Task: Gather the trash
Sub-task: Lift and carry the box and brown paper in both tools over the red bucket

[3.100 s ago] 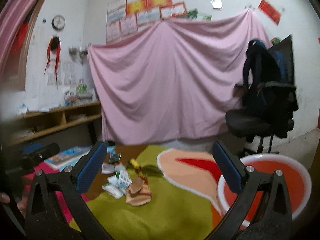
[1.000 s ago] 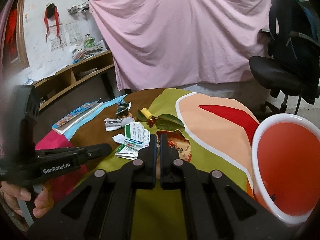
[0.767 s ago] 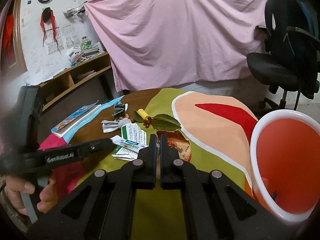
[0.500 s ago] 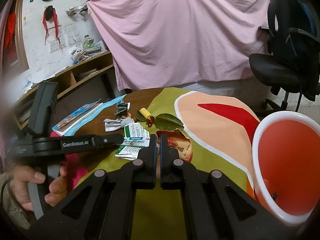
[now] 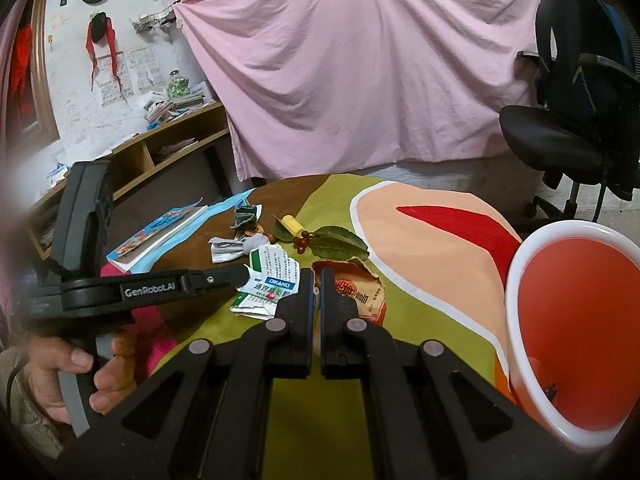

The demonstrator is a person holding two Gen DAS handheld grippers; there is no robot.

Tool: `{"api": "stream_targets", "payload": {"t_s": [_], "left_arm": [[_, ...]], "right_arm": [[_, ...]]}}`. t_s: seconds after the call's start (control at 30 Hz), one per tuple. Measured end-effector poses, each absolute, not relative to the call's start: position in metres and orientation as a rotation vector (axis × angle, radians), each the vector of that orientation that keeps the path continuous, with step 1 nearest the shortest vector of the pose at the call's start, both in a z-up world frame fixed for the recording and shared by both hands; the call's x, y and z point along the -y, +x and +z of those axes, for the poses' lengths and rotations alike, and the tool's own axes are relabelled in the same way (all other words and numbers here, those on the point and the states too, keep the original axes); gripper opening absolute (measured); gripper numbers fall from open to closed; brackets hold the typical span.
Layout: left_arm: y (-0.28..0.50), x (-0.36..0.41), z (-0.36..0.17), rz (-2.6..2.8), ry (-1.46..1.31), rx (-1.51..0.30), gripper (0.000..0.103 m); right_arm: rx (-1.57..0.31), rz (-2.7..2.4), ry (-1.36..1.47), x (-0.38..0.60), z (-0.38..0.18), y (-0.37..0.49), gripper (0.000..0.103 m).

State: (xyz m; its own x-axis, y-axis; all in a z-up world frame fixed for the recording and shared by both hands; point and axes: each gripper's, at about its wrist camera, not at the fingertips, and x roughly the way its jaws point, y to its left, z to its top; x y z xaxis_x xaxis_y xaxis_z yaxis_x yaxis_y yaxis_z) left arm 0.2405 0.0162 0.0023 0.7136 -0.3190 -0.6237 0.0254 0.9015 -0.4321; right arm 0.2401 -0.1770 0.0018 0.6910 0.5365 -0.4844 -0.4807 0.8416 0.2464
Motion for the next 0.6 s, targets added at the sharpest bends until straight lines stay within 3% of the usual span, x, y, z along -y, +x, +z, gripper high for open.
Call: {"api": "stream_targets", "payload": {"t_s": [0.3, 0.6], "left_arm": [[0.21, 0.011, 0.032, -0.191, -0.282, -0.592, 0.0], [0.171, 0.061, 0.073, -0.237, -0.12, -0.378, 0.0]], "right_arm": [[-0.439, 0.541, 0.118, 0.194, 0.015, 0.219, 0.032], [-0.151, 0.479, 0.132, 0.23, 0.046, 0.176, 0.032]]}}
